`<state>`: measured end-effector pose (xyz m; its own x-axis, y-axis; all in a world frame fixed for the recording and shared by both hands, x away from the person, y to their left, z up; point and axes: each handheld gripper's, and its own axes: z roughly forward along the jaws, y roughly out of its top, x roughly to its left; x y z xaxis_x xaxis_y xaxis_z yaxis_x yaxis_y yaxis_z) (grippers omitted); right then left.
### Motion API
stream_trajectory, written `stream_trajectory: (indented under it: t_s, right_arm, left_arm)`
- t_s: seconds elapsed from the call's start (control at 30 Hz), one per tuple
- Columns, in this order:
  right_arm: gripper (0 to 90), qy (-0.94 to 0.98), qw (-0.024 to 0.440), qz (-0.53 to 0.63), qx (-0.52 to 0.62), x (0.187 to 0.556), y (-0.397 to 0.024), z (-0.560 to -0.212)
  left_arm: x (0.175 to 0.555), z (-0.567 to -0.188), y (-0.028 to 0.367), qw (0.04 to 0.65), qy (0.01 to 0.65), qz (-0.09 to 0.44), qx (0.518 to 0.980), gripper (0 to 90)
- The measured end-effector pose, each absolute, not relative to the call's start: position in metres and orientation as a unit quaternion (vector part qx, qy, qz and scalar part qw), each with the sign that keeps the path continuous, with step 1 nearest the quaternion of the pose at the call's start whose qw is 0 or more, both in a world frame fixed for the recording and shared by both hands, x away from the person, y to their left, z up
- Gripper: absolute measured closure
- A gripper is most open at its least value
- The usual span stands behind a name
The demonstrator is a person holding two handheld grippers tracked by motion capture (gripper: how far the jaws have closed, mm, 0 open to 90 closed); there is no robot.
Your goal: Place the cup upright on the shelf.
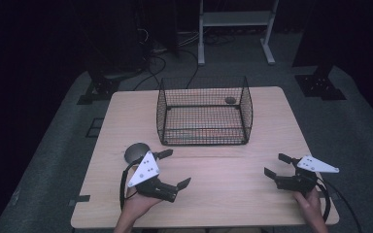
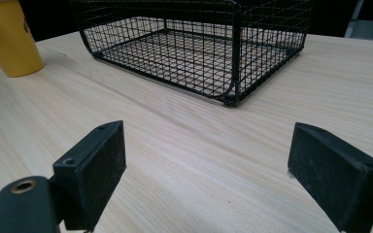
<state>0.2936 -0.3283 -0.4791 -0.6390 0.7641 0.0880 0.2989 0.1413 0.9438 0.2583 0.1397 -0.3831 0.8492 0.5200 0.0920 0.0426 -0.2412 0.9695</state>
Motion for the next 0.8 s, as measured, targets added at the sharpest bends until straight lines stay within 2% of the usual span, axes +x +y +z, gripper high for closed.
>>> stream_trajectory:
  t_s: [0.8]
  right_arm:
    - [12.7,0.724,0.214,0.543,0.367,0.294,-0.328,-0.479]
  left_arm:
    - [0.255,-0.364,0.169,0.587,0.202,0.246,0.745,1.5]
